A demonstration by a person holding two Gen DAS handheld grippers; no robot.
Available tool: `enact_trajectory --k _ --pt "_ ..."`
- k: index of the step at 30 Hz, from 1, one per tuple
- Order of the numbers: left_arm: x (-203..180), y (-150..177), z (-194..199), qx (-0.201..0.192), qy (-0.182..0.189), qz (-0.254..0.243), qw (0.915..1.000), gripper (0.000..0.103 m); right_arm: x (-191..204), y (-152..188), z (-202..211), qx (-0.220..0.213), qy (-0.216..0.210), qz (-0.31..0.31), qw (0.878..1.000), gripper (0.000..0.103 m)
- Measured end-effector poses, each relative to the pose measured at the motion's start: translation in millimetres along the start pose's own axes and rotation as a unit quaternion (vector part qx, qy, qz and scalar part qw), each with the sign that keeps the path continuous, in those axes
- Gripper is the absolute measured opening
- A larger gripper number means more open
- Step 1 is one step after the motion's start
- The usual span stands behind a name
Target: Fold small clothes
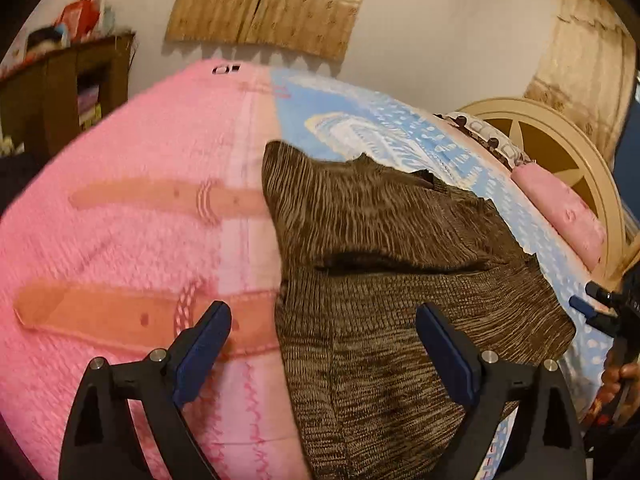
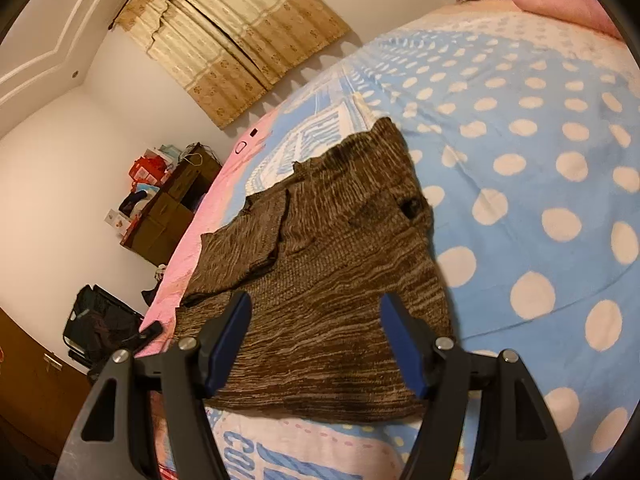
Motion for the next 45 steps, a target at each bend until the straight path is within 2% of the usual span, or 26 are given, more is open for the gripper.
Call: enact_trajectory --k 2,6,9,14,18,21,22,24,25,27,33,37,41,45 --pt "-1 -2 -10 0.018 -0.011 0.000 0.9998 0.094 1 -3 1 -0.006 0.011 0.011 1.000 0.071" --pt "-5 3 -29 0.044 0.000 0.001 0.9991 0.094 -4 -11 3 -0.019 0.059 0.038 0.997 0.071" --pt "-11 7 -29 0.031 0.009 -0.003 0.9995 0.094 -5 -20 1 -0.017 0.088 0.074 0.993 0.071" --pt "-20 3 -20 -0.005 0.022 -0.022 0.9995 0.093 -6 -31 -19 0.002 0.095 0.100 0.990 0.071" --pt "-16 1 -31 0.015 0.020 -0.012 0.9996 0.092 -5 -38 -54 0.029 0.116 0.129 0.984 0.070" --pt "-12 6 -35 0.023 0.022 -0.003 0.9995 0.061 -7 -37 -83 0.054 0.141 0.153 0.976 0.054" --pt "-12 7 -34 0.021 0.023 -0.002 0.9995 0.056 -8 -35 -92 0.067 0.141 0.159 0.975 0.045" --pt "-11 8 -33 0.023 0.033 -0.001 0.9992 0.026 -6 -33 -97 0.062 0.156 0.183 0.969 0.020" --pt "-10 8 -33 0.025 0.031 -0.002 0.9992 0.021 -5 -32 -97 0.065 0.150 0.186 0.969 0.015" --pt "-7 10 -31 0.021 0.029 0.001 0.9993 0.012 -4 -32 -90 0.058 0.135 0.172 0.974 0.014" --pt "-5 11 -26 0.013 0.031 0.008 0.9994 0.011 10 -24 -61 0.014 0.123 0.172 0.977 0.014" --pt "-3 10 -23 0.006 -0.005 0.009 0.9999 0.012 16 -24 -56 0.005 0.127 0.176 0.976 0.013" --pt "-1 9 -33 0.030 -0.024 0.010 0.9992 0.012 15 -24 -55 0.001 0.130 0.171 0.977 0.013" --pt "0 6 -26 0.018 -0.055 0.005 0.9983 0.012 12 -23 -48 -0.007 0.134 0.164 0.977 0.013"
Point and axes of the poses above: each gripper's, at about its wrist camera, not at the fingertips, and z roughly against the way its jaws point, x to its left, y to its underside, the point moved 3 cm from there along -z, roughly the way its jaws point, and after that the axes turned 1 degree about x, right-handed, at the moved point
